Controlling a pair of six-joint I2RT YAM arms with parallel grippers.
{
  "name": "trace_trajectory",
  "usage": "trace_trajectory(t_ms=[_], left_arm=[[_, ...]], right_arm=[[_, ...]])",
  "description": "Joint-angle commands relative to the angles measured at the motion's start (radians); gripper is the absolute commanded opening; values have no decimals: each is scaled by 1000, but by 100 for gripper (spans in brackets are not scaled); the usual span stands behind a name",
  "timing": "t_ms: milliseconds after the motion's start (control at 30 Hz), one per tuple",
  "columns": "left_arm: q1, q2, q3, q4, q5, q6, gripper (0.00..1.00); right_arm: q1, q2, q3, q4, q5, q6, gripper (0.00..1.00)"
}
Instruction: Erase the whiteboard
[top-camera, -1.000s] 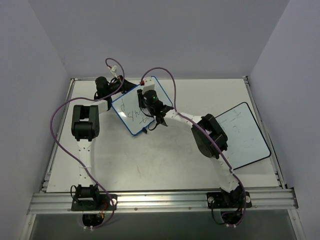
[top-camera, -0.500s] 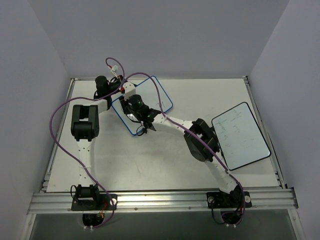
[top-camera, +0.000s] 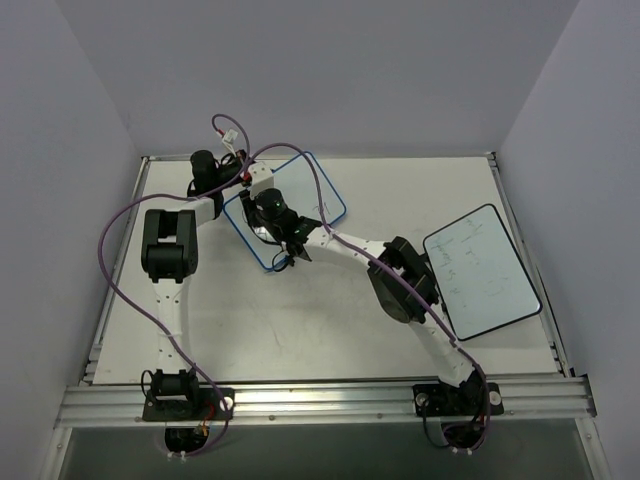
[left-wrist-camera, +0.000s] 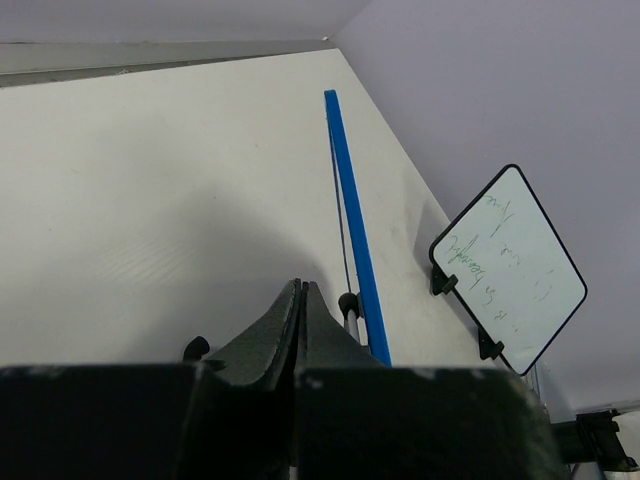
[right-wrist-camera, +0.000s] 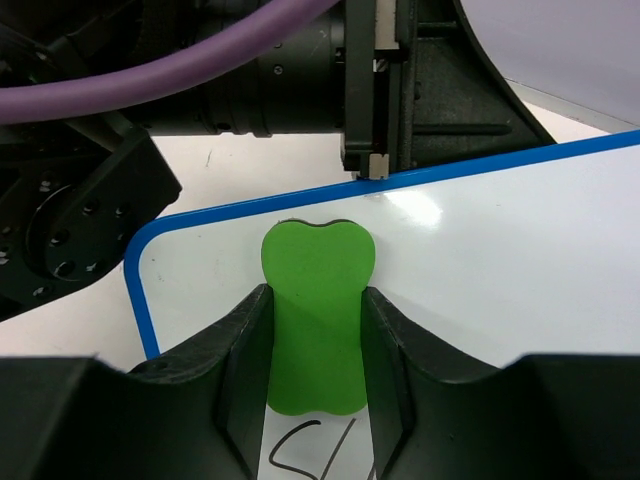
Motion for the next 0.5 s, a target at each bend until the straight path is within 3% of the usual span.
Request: trace_trajectory(t_ms=[0,467], left_arm=[[-57,-64,0,-6,38,43,2],[-62,-66,3,-22,40,54,2]], right_arm=[[-45,11,-34,-70,79,15,4],[-36,11,-31,-69,64,21,4]])
